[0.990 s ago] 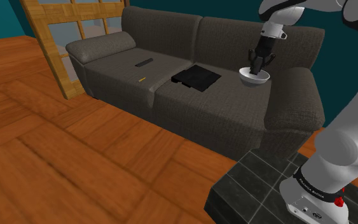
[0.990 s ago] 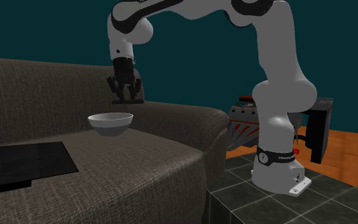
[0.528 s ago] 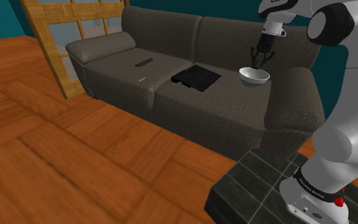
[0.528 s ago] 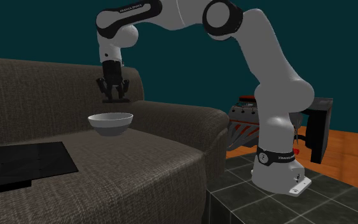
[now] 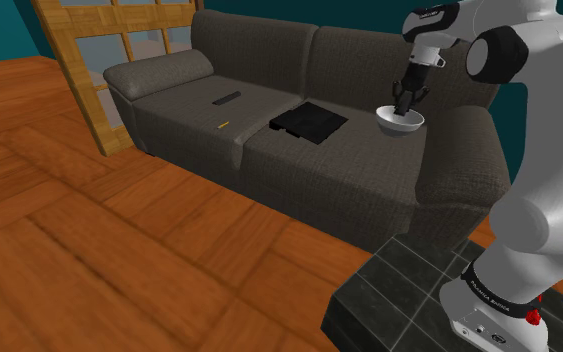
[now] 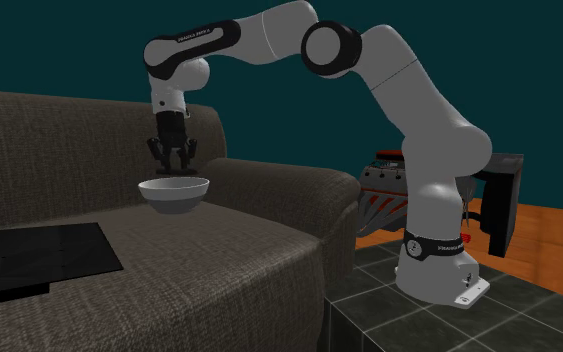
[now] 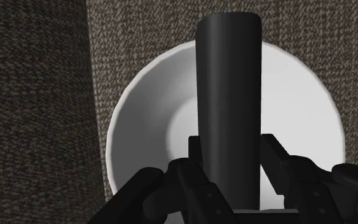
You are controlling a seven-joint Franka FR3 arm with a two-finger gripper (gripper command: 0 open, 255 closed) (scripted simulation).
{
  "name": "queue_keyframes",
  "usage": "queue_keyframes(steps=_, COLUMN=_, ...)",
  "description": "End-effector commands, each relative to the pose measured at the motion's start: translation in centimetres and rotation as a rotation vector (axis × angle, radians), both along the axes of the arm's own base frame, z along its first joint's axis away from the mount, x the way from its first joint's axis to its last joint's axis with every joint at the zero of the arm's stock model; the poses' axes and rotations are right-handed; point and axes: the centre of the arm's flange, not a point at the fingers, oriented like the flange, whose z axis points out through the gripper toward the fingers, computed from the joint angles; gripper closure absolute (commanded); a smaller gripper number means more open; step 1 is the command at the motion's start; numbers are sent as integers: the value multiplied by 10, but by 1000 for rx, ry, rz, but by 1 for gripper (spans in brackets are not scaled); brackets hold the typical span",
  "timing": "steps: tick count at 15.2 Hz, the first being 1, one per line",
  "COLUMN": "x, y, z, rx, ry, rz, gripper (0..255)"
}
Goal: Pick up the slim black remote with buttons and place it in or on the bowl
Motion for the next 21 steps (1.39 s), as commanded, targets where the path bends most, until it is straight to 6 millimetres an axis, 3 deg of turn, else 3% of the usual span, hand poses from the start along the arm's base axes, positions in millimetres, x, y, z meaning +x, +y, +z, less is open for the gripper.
queue_keyframes(steps=1, x=0, y=0, z=-9, rx=-1, ry=-1, rz=0, gripper=255)
queue_keyframes(steps=4, x=0, y=0, z=-24, rx=-1, ry=-1, rz=0, gripper=255)
queue_keyframes(steps=12, x=0, y=0, z=-24, rx=-1, ry=-1, rz=0, gripper=255)
queue_keyframes(steps=13, x=0, y=0, z=-24, rx=-1, ry=-1, rz=0, gripper=0)
queue_keyframes(steps=18, x=0, y=0, z=-24, rx=-1, ry=-1, rz=0, gripper=0)
queue_keyframes(steps=21, x=2, y=-9, z=15, rx=-1, ry=-1, rz=0, gripper=0)
